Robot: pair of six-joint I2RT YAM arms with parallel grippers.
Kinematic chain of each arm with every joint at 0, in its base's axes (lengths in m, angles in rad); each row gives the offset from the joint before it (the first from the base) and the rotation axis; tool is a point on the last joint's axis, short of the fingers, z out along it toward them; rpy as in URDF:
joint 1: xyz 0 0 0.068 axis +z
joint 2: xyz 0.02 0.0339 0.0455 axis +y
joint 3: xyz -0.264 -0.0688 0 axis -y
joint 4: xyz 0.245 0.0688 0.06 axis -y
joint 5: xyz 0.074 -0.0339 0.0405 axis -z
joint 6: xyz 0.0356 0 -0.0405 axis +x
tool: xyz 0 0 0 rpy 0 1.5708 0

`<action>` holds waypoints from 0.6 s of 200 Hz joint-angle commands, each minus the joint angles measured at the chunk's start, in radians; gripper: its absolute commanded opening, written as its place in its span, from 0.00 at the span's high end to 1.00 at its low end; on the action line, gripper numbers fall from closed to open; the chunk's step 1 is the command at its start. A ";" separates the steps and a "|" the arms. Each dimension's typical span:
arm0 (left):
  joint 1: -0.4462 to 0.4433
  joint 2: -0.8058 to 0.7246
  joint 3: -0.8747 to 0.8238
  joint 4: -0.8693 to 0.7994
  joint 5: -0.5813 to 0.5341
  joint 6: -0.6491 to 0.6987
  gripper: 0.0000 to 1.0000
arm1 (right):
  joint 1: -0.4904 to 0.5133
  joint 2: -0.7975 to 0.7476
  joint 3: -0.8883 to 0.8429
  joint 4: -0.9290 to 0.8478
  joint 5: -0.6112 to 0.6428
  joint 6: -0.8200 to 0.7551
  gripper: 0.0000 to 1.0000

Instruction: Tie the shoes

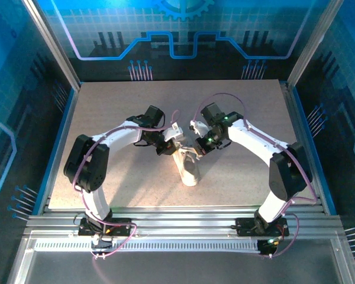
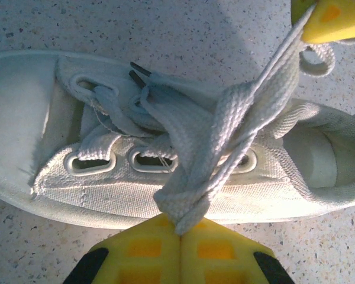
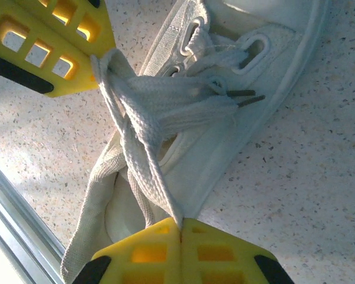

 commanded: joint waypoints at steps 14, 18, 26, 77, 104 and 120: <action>-0.007 0.001 -0.004 -0.026 -0.029 -0.025 1.00 | -0.015 0.015 -0.004 -0.048 0.027 -0.030 1.00; -0.007 0.002 -0.004 -0.027 -0.030 -0.025 1.00 | -0.015 0.017 -0.006 -0.046 0.027 -0.031 1.00; -0.007 0.000 -0.006 -0.028 -0.030 -0.024 1.00 | -0.016 0.019 -0.010 -0.045 0.028 -0.031 1.00; -0.009 -0.012 -0.027 -0.045 -0.043 -0.029 1.00 | -0.016 0.052 -0.037 -0.040 0.013 -0.032 1.00; -0.009 -0.024 -0.049 -0.052 -0.052 -0.030 1.00 | -0.015 0.084 -0.043 -0.049 0.003 -0.029 1.00; -0.009 -0.028 -0.059 -0.053 -0.051 -0.032 1.00 | -0.016 0.102 -0.043 -0.055 -0.004 -0.029 1.00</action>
